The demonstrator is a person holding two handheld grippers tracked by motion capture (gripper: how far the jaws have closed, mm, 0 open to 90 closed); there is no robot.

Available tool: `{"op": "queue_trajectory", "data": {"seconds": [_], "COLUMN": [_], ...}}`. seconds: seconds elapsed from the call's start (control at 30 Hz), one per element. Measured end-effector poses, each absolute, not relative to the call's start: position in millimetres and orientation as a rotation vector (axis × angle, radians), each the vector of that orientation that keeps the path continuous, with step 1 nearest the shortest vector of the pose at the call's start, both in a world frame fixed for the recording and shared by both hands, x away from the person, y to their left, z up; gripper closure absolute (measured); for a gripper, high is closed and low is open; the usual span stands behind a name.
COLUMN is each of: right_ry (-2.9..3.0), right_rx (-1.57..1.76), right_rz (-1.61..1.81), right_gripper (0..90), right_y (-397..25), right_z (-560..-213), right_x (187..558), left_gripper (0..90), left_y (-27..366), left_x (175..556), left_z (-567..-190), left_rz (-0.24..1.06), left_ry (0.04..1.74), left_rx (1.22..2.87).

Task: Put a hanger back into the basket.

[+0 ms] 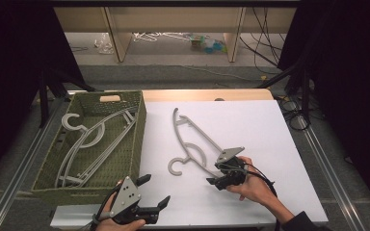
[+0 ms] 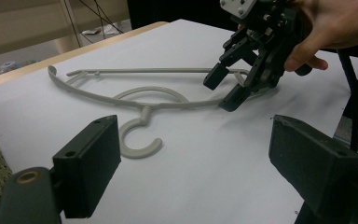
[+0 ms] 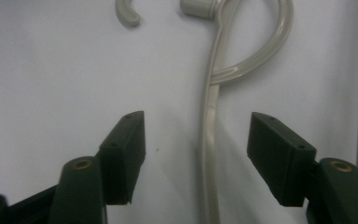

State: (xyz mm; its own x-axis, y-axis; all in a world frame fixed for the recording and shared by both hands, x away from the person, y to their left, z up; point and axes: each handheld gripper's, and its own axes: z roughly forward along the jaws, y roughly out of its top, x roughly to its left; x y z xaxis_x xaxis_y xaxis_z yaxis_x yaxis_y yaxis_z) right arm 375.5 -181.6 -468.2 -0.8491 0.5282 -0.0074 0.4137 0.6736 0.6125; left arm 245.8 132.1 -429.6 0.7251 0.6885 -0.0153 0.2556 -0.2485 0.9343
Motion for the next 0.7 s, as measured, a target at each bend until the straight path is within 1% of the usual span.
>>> {"op": "queue_trajectory", "data": {"seconds": [0.03, 0.07, 0.1, 0.17, 0.2, 0.23, 0.27, 0.3, 0.47, 0.53, 0.63, 0.7], "right_ry": [2.716, 2.726, 2.726, 2.75, 2.761, 2.761, 2.753, 2.75, 2.784, 2.783, 2.783, 2.792], "right_rx": [0.782, 0.777, 0.777, 0.803, 0.805, 0.805, 0.806, 0.803, 0.794, 0.808, 0.836, 0.851], "right_rz": [0.908, 0.891, 0.891, 0.87, 0.84, 0.84, 0.838, 0.821, 0.757, 0.745, 0.724, 0.716], "right_gripper": [45.1, 47.2, 47.2, 50.6, 53.9, 53.9, 56.0, 61.4, 66.3, 66.7, 72.3, 74.1], "right_y": [-178, -175, -175, -171, -169, -169, -168, -166, -160, -159, -158, -158], "right_z": [-470, -472, -472, -473, -474, -474, -475, -473, -471, -470, -470, -469], "right_x": [376, 380, 380, 382, 384, 384, 385, 387, 391, 391, 393, 396], "left_gripper": [16.6, 16.6, 16.6, 16.6, 16.6, 16.6, 16.6, 16.8, 16.9, 16.9, 17.0, 17.0], "left_y": [133, 133, 133, 133, 133, 133, 132, 131, 131, 131, 131, 131], "left_x": [246, 246, 246, 246, 246, 246, 246, 246, 246, 246, 246, 246], "left_z": [-429, -430, -430, -430, -429, -430, -430, -431, -431, -431, -431, -431], "left_rz": [0.497, 0.492, 0.492, 0.489, 0.495, 0.492, 0.484, 0.48, 0.478, 0.478, 0.485, 0.476], "left_ry": [0.731, 0.74, 0.74, 0.74, 0.729, 0.729, 0.735, 0.732, 0.728, 0.724, 0.721, 0.726], "left_rx": [1.827, 1.82, 1.82, 1.82, 1.828, 1.829, 1.823, 1.828, 1.838, 1.843, 1.844, 1.842]}}
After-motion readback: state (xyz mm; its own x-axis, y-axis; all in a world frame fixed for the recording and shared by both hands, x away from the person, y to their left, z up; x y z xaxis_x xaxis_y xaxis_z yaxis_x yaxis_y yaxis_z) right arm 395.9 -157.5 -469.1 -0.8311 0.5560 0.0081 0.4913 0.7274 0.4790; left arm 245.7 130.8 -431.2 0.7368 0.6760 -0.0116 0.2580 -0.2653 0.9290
